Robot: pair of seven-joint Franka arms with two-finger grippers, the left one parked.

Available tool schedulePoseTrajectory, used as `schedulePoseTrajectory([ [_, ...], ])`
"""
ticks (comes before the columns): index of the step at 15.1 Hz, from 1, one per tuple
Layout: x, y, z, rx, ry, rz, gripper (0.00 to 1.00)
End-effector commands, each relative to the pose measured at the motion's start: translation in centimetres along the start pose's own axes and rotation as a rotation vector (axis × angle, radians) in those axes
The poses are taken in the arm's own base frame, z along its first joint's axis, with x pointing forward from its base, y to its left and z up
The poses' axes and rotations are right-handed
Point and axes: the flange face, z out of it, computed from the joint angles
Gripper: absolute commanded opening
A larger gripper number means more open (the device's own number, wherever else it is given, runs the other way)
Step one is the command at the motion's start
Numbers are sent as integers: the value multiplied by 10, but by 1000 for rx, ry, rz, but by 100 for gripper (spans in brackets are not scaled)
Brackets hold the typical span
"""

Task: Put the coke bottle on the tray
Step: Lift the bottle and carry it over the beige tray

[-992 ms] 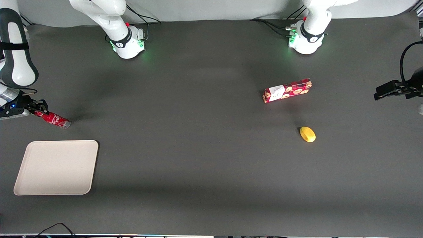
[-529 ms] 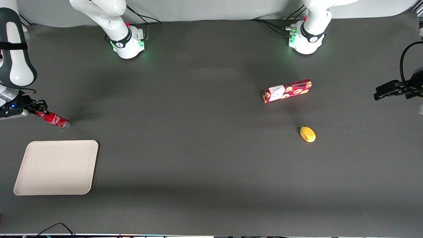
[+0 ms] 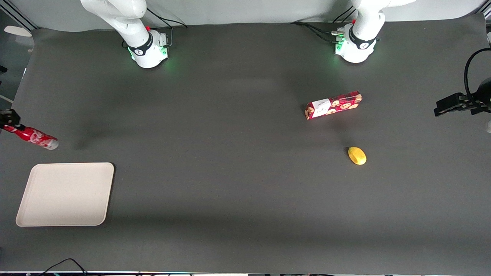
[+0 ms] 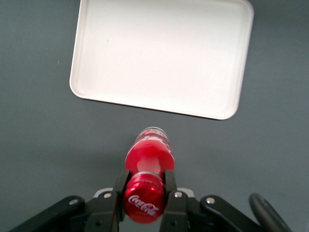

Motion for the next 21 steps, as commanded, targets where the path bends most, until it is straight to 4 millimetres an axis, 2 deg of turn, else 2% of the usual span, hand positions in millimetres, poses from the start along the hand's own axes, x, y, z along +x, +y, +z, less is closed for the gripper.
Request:
schedulePoseTrajectory([
  [1, 38, -9, -76, -71, -39, 51, 0],
  [3, 65, -14, -101, -83, -52, 46, 0],
  [4, 77, -14, -107, -95, -54, 38, 0],
  [6, 101, -9, -108, -123, -58, 27, 0],
  [8, 119, 0, -99, -145, -62, 20, 0],
  [11, 140, 14, -70, -163, -86, 18, 0],
  [14, 164, 37, -24, -167, -79, 14, 0],
  [17, 173, 68, 29, -170, -23, 1, 0],
  [19, 177, 75, 65, -132, 5, 7, 0],
  [21, 172, 90, 90, -90, 43, 26, 0],
])
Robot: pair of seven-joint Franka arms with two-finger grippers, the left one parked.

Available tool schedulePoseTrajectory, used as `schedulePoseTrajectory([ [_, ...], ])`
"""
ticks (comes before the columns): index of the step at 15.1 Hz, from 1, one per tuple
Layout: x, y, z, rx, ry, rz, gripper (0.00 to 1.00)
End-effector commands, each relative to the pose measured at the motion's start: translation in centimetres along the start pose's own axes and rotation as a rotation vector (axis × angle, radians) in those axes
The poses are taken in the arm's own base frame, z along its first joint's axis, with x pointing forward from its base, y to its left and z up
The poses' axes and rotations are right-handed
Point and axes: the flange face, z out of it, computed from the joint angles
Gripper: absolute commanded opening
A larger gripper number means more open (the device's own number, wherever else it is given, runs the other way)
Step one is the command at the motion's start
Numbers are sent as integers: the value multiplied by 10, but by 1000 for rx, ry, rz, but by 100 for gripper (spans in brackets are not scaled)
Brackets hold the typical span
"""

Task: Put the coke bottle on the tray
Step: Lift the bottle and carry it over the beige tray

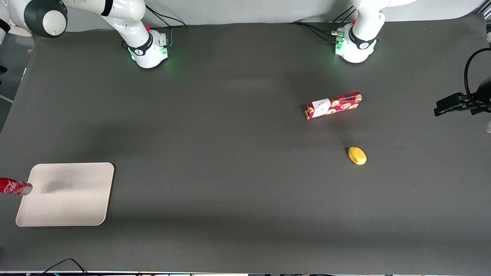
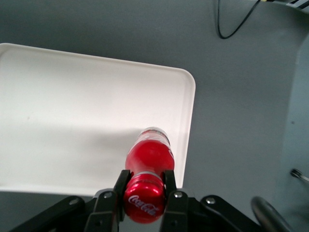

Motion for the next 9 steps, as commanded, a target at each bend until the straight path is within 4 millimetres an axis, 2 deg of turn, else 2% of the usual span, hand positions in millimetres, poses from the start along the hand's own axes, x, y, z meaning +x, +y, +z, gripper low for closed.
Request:
schedulePoseTrajectory([
  [1, 4, 18, 31, 75, 81, 15, 0],
  [3, -2, 24, 51, 88, 74, 11, 0],
  [5, -2, 24, 62, 89, 72, -2, 0],
  [9, -10, 32, 74, 93, 60, 3, 0],
])
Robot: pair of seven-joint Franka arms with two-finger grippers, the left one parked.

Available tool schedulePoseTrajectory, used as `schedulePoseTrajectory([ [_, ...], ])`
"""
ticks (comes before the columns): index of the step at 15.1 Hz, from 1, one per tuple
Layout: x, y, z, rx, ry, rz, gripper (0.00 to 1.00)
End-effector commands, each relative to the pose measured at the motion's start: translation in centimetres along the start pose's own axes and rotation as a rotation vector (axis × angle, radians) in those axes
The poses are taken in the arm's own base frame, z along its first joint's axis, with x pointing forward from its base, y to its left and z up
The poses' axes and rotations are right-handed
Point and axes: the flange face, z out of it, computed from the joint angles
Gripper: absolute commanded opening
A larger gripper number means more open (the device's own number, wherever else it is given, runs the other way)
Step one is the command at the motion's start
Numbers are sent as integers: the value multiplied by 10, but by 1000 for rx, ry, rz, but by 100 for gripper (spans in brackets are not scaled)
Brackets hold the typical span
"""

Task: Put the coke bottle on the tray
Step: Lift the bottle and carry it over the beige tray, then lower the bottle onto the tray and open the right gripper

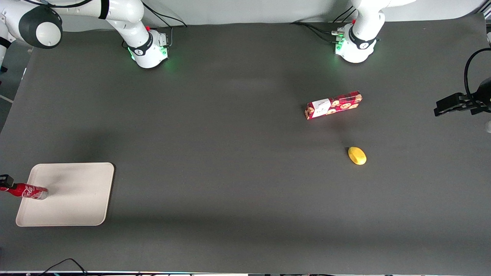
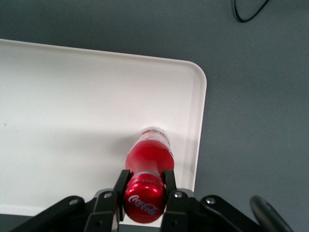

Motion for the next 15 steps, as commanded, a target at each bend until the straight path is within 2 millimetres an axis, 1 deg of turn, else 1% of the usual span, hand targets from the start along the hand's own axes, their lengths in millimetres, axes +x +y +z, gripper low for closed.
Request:
schedulePoseTrajectory([
  [1, 2, 8, -4, 5, 29, -16, 5],
  [2, 3, 7, -5, 3, 29, -18, 35],
  [3, 3, 7, -5, 2, 28, -19, 55],
  [4, 4, 6, -7, 1, 29, -22, 87],
  [5, 4, 7, -9, -1, 31, -19, 100],
  [6, 4, 4, -12, -2, 31, -22, 100],
  [7, 7, 1, -18, -7, 38, -21, 100],
  [8, 11, -8, -28, -13, 43, -24, 100],
  [9, 14, -22, -40, -17, 49, -33, 100],
  [11, 16, -48, -73, -31, 82, -47, 100],
  [12, 20, -66, -93, -37, 96, -36, 100],
  [13, 21, -81, -108, -49, 95, -33, 100],
  [15, 17, -118, -134, -58, 81, -46, 100],
])
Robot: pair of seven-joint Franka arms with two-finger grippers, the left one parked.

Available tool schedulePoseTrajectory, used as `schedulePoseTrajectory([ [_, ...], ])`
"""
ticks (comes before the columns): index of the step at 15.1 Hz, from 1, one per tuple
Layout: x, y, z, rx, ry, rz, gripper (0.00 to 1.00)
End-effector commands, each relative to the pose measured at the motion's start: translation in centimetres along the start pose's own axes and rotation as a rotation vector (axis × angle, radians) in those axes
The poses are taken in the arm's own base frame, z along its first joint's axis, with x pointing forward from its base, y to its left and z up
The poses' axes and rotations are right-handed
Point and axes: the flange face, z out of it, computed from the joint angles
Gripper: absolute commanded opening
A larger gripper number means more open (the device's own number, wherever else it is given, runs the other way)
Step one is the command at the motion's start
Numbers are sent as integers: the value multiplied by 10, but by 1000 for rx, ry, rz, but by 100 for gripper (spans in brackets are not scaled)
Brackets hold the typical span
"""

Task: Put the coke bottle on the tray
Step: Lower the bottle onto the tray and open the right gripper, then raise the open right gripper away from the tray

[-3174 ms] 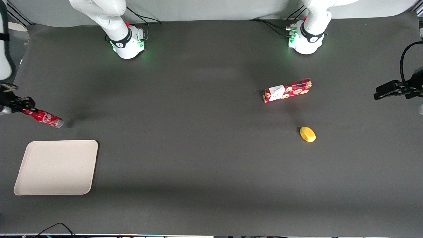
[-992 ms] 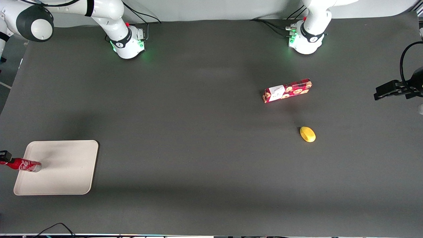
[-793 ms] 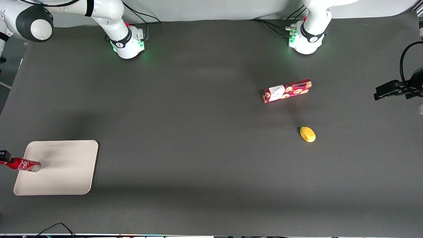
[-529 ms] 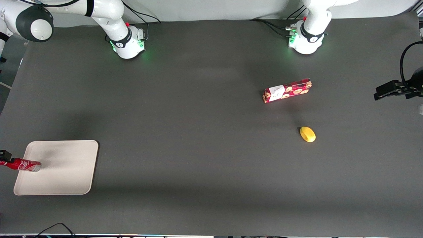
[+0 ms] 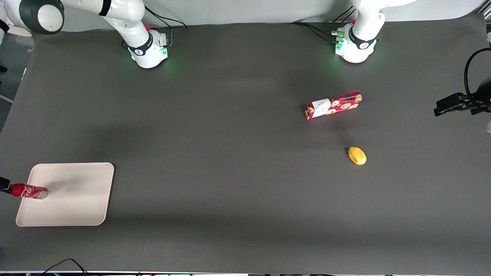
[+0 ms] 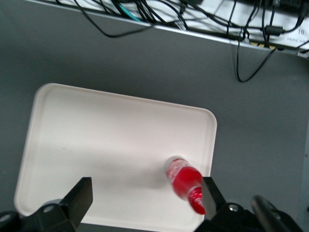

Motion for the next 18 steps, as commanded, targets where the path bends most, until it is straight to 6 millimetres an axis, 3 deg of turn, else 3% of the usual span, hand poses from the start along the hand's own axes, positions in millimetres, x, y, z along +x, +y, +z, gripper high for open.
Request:
schedulePoseTrajectory([
  [1, -15, -66, -61, -10, -21, 5, 100],
  [6, -35, -158, -142, 76, -124, 84, 100],
  [9, -71, -206, -177, 103, -124, 123, 100],
  [12, -93, -235, -199, 120, -109, 155, 100],
  [18, -94, -251, -206, 126, -135, 168, 100],
])
